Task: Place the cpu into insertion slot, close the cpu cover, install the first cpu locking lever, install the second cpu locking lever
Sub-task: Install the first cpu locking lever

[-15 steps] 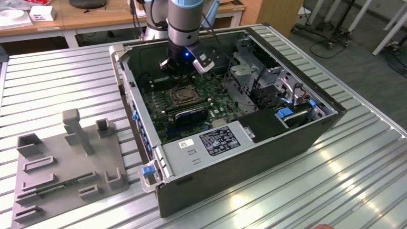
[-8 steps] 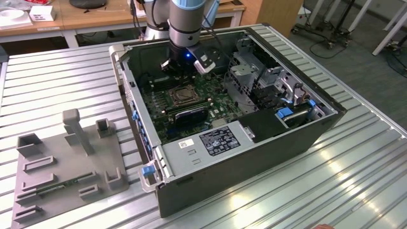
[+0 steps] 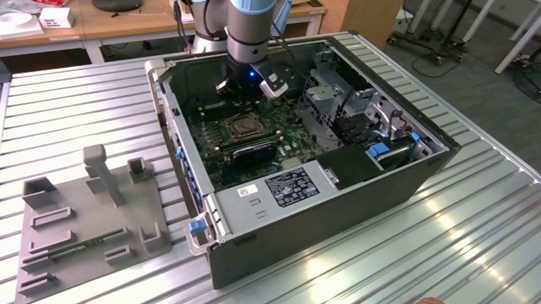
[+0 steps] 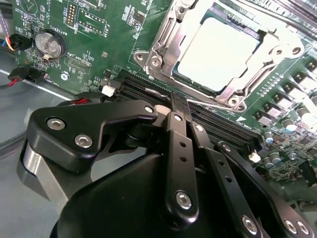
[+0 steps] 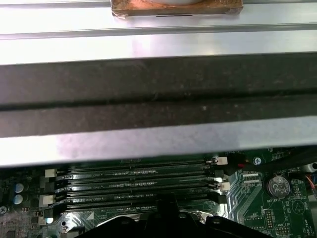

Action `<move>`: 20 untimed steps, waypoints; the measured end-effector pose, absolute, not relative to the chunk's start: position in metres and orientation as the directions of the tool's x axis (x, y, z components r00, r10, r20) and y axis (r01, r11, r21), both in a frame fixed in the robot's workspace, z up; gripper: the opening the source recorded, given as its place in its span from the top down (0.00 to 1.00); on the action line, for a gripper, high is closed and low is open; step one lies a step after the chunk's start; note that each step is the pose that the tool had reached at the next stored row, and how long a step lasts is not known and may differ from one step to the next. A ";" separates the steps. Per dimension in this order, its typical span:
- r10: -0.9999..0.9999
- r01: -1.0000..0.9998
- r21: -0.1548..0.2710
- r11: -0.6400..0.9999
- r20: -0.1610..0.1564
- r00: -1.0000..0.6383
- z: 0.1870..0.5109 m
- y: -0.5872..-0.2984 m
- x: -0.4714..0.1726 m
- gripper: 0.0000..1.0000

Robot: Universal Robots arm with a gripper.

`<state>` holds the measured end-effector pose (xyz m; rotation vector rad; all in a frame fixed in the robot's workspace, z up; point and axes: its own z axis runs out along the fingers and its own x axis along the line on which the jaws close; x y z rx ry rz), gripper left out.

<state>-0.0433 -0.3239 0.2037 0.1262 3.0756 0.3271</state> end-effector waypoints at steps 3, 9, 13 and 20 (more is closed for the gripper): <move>0.086 0.076 0.212 0.974 -0.037 -0.996 0.202 -0.324 -0.043 0.89; 0.086 0.076 0.211 0.974 -0.037 -0.996 0.200 -0.324 -0.040 0.89; 0.086 0.076 0.211 0.974 -0.037 -0.996 0.200 -0.324 -0.039 0.89; 0.086 0.076 0.211 0.974 -0.036 -0.996 0.202 -0.324 -0.038 0.89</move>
